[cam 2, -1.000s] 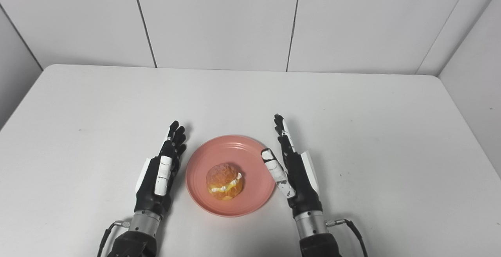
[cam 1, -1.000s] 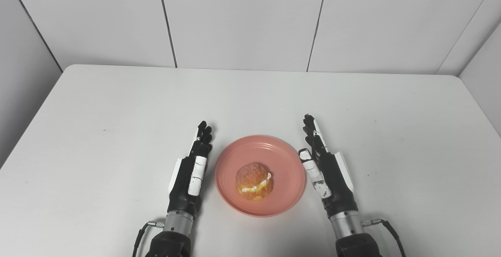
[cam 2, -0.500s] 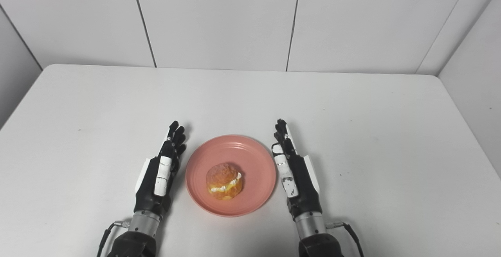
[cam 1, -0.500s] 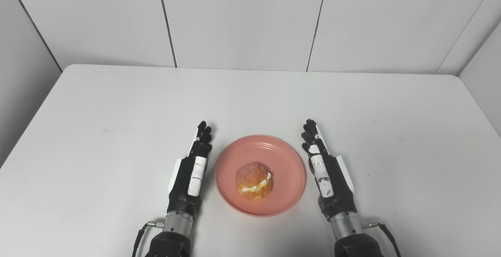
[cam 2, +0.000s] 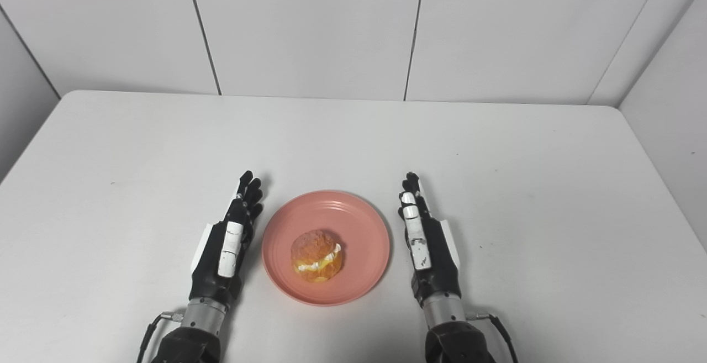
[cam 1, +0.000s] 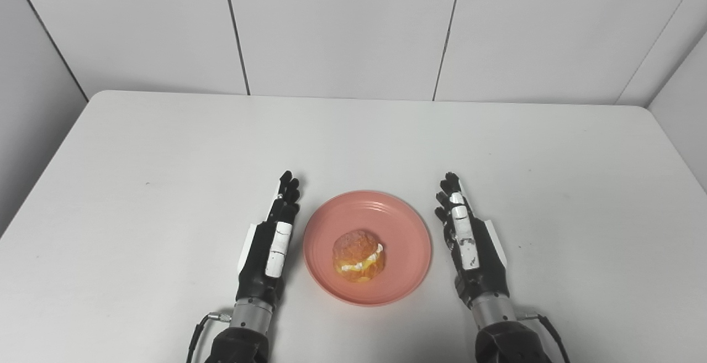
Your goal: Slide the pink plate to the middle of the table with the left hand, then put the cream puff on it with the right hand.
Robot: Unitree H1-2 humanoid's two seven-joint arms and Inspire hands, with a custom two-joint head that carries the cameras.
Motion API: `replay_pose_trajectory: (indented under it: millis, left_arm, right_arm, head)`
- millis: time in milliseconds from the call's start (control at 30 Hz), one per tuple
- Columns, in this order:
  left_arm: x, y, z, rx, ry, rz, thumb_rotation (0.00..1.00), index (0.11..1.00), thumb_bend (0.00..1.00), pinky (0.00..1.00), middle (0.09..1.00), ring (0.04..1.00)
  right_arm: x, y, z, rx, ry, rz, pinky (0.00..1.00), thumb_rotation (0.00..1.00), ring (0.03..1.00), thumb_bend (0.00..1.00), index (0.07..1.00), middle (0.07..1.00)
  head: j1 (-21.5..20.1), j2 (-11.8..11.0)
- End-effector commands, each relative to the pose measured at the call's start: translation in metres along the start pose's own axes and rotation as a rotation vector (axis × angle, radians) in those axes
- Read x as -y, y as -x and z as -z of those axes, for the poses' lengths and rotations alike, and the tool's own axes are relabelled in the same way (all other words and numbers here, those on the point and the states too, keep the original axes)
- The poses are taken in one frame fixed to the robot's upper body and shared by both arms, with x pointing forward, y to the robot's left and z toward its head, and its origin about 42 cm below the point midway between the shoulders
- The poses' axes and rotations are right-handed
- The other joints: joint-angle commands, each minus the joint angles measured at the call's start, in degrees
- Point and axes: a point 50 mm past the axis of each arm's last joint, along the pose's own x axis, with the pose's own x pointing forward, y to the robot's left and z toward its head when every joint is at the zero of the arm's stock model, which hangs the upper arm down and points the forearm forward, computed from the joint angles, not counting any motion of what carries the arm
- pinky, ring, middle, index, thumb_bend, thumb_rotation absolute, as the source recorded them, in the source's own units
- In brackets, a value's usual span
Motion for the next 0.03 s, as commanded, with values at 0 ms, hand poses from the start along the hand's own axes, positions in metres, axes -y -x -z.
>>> replay_pose_trajectory:
  millis: [0]
  left_arm:
    - [0.0014,0.0029,-0.0029,0.001,-0.009,0.012,1.00,1.000,0.80,1.00,1.000,1.000]
  right_arm:
    - [-0.0048,-0.0040,-0.0144,0.047,-0.005,-0.017,1.00,1.00,1.000,0.45,1.000,1.000]
  head:
    - [0.04,0.09]
